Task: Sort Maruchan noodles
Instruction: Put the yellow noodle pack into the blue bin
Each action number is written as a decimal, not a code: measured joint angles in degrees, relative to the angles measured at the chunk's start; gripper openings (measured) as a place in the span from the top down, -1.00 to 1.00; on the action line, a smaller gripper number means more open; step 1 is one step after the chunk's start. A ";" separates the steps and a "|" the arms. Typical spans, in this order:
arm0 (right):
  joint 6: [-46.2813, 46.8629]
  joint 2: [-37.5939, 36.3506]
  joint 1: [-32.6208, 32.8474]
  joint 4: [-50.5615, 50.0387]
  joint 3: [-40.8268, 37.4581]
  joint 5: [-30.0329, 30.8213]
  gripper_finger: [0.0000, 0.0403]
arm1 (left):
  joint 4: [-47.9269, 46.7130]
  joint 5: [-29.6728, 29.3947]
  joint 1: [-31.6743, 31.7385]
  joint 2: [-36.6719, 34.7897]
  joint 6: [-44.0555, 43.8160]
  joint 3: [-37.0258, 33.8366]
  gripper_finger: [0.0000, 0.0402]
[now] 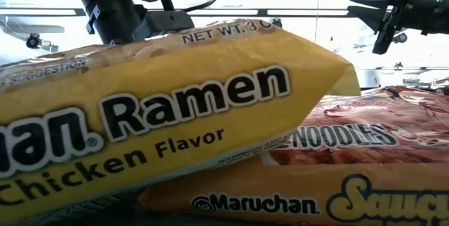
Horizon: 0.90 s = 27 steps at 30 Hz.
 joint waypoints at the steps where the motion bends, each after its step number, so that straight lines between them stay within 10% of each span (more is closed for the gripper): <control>1: 0.00 0.00 -0.02 0.44 0.00 -0.01 0.58 | 0.02 -0.03 0.00 0.20 -0.14 0.00 0.63; 14: 8.35 0.18 0.00 12.44 0.24 -0.02 0.58 | -0.23 0.19 0.00 0.58 -0.05 -0.02 0.63; 27: 3.10 14.11 0.00 -2.17 17.61 -2.07 0.58 | -0.32 0.30 0.00 0.65 0.04 -0.09 0.63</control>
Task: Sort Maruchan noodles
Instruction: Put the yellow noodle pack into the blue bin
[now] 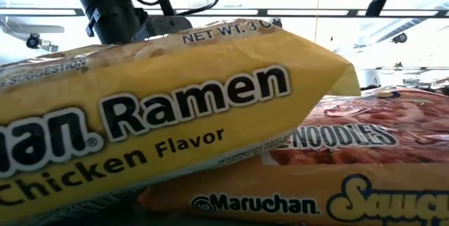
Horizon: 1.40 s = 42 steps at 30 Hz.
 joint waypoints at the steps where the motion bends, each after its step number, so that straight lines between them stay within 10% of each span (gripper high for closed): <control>1: 0.66 1.32 0.00 -3.76 1.56 -0.03 0.58 | 0.01 -0.02 0.00 0.00 0.00 0.00 0.63; 9: 9.72 12.64 0.00 -29.88 12.70 -7.40 0.58 | 0.08 -0.10 0.00 1.17 1.38 0.02 0.63; 16: 15.36 22.35 0.15 -29.32 15.66 -18.88 0.58 | 0.09 -0.72 0.00 2.62 1.34 0.04 0.63; 42: 33.46 50.78 9.65 -9.16 17.03 -25.24 0.58 | 6.52 -8.22 1.81 4.22 8.49 -0.15 0.63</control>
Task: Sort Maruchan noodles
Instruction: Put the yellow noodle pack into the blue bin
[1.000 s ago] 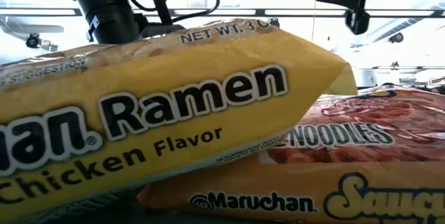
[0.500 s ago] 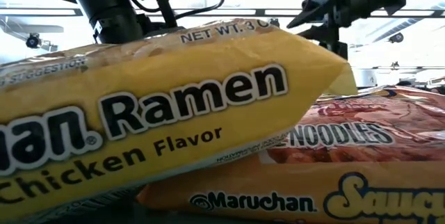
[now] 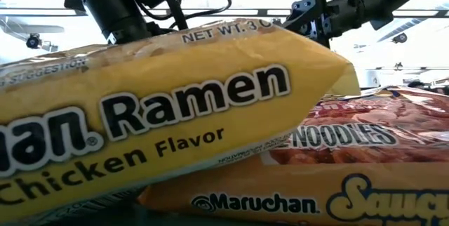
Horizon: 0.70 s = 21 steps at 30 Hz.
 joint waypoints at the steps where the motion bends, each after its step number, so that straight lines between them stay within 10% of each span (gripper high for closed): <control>1: 0.45 0.76 0.50 0.84 0.00 -0.02 0.58 | 0.90 -0.36 0.02 0.39 0.18 0.02 0.63; 21: 10.20 4.75 3.25 5.11 -0.01 -3.72 0.58 | 5.49 -0.93 0.02 8.21 0.71 6.10 0.63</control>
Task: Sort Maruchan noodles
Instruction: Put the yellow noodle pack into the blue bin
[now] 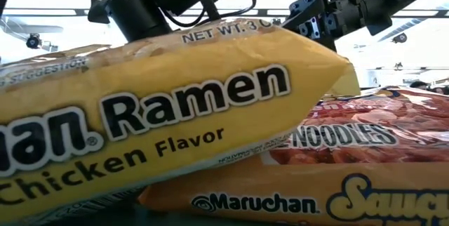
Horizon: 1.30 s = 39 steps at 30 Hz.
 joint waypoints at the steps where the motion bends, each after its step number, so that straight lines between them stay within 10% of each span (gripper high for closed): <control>1: -0.07 0.05 0.00 0.02 0.00 -0.02 0.58 | 0.11 -0.02 -0.01 0.17 0.00 0.24 0.63; 13: -2.35 0.29 0.00 -1.28 0.00 -1.05 0.71 | 0.19 -0.11 -0.20 0.60 -0.42 0.32 0.63; 39: 9.71 10.52 -0.15 -1.68 2.47 -3.98 0.05 | 0.92 -0.37 -0.31 0.62 -2.14 0.21 0.63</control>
